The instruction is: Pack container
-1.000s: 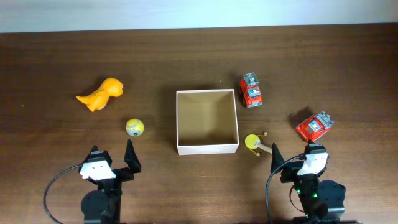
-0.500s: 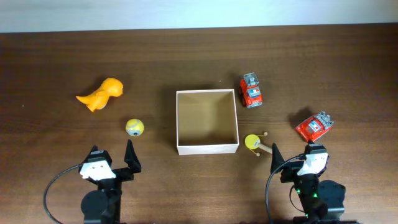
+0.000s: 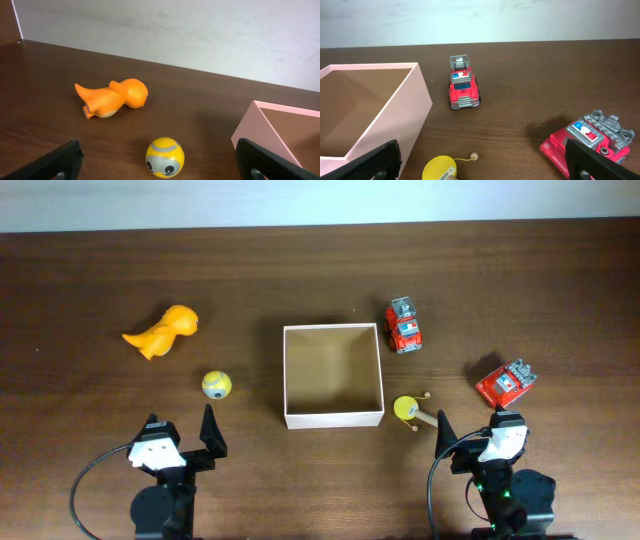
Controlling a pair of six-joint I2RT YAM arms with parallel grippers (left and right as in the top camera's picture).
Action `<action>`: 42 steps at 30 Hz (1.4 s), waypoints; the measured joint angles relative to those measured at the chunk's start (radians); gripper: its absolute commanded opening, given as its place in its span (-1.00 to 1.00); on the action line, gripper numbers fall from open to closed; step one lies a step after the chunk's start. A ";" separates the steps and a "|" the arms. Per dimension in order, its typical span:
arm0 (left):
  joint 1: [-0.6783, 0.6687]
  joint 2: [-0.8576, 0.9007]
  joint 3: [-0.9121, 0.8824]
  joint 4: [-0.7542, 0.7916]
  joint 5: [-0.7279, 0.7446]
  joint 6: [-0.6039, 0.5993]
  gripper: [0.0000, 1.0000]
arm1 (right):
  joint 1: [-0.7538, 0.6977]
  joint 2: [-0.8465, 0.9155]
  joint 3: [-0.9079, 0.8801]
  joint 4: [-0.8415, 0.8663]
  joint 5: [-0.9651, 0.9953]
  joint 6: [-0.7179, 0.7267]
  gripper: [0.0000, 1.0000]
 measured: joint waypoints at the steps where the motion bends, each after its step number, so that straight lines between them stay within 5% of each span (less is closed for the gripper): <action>1: 0.000 0.000 0.000 0.000 0.000 0.000 0.98 | 0.000 0.000 0.000 0.000 0.000 0.000 0.98; 42: 0.000 0.000 0.000 0.000 0.000 0.000 0.99 | 0.000 0.000 0.000 -0.001 0.059 0.024 0.98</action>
